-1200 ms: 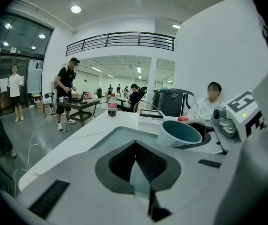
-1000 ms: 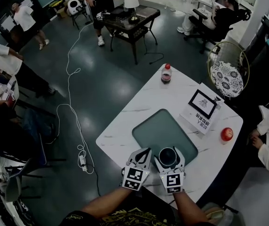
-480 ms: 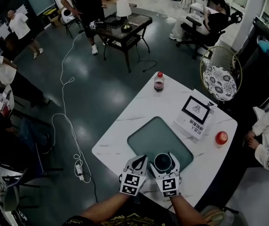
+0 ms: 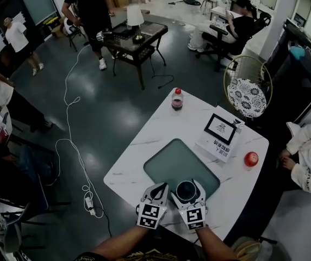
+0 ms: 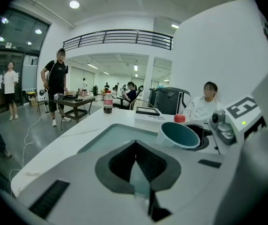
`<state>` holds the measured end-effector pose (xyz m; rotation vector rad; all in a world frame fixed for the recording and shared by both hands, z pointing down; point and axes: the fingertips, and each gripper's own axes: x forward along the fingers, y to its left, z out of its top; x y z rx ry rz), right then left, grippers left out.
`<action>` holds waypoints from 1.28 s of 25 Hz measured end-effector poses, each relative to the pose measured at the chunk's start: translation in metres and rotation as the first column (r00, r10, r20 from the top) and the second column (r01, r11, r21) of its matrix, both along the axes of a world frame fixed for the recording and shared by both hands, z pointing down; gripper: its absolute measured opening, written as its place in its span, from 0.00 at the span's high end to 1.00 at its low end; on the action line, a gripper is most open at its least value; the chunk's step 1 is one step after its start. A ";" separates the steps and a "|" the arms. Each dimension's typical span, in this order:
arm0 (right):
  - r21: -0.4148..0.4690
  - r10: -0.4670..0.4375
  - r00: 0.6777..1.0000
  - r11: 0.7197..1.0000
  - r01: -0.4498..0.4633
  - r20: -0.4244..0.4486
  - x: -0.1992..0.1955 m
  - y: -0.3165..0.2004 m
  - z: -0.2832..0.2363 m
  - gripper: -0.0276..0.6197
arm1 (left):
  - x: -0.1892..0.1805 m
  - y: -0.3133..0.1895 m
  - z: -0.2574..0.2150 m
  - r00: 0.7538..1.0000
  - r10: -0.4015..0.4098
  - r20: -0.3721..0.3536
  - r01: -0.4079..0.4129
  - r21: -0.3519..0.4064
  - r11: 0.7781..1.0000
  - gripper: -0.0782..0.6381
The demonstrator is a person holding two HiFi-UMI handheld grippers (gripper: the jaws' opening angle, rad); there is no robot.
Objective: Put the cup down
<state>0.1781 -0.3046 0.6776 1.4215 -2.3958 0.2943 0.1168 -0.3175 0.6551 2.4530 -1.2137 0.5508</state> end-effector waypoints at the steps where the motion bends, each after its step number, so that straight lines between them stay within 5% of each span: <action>1: 0.000 -0.001 1.000 1.000 0.001 -0.004 0.000 0.001 0.000 0.35 | 0.000 0.001 -0.002 1.000 0.003 -0.001 -0.003 0.002 1.000 0.88; 18: -0.063 0.024 0.999 0.998 -0.022 0.031 0.002 0.015 -0.001 0.26 | -0.006 0.013 -0.027 0.999 0.028 -0.020 -0.027 0.055 0.998 0.88; 32: 0.009 0.165 0.986 0.986 -0.165 0.027 0.019 0.053 -0.042 0.26 | -0.025 0.032 -0.068 0.998 0.021 -0.052 -0.014 0.133 0.991 0.88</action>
